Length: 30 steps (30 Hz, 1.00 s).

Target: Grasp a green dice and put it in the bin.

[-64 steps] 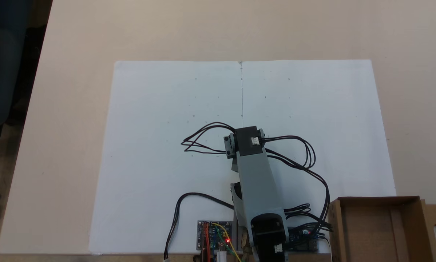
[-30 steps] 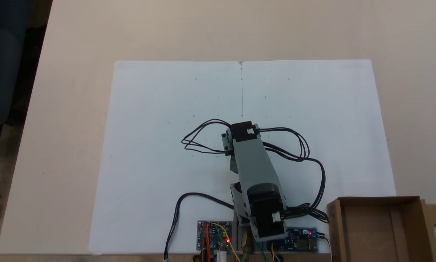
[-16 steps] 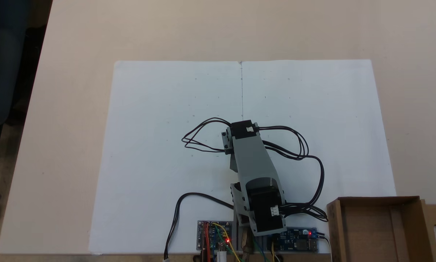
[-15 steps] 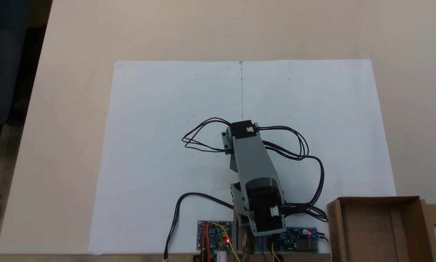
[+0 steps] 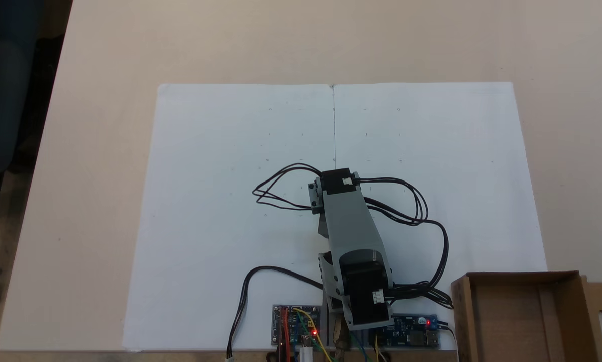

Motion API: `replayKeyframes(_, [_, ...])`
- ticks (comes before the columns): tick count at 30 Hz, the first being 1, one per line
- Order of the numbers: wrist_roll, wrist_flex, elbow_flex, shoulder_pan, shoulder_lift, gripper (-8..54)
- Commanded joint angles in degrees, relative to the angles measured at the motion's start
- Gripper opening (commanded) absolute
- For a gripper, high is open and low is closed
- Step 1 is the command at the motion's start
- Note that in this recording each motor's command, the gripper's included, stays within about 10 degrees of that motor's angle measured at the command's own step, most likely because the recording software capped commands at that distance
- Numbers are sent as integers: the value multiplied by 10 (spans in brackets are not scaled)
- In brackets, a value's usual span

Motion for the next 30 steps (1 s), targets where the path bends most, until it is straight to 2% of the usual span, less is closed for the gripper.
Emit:
replayKeyframes(1, [11, -25, 8, -10, 10, 300])
replayKeyframes(4, [10, -25, 11, -10, 13, 239])
replayKeyframes(7, [9, -25, 16, -10, 32, 129])
replayKeyframes(8, [9, -25, 18, -10, 41, 119])
replayKeyframes(16, [5, -62, 4, 59, 109, 119])
replayKeyframes(23, [-85, -60, -112, 189, 137, 119])
replayKeyframes(27, [-151, -61, -205, 290, 133, 119])
replayKeyframes(30, [-195, -54, -329, 403, 73, 119])
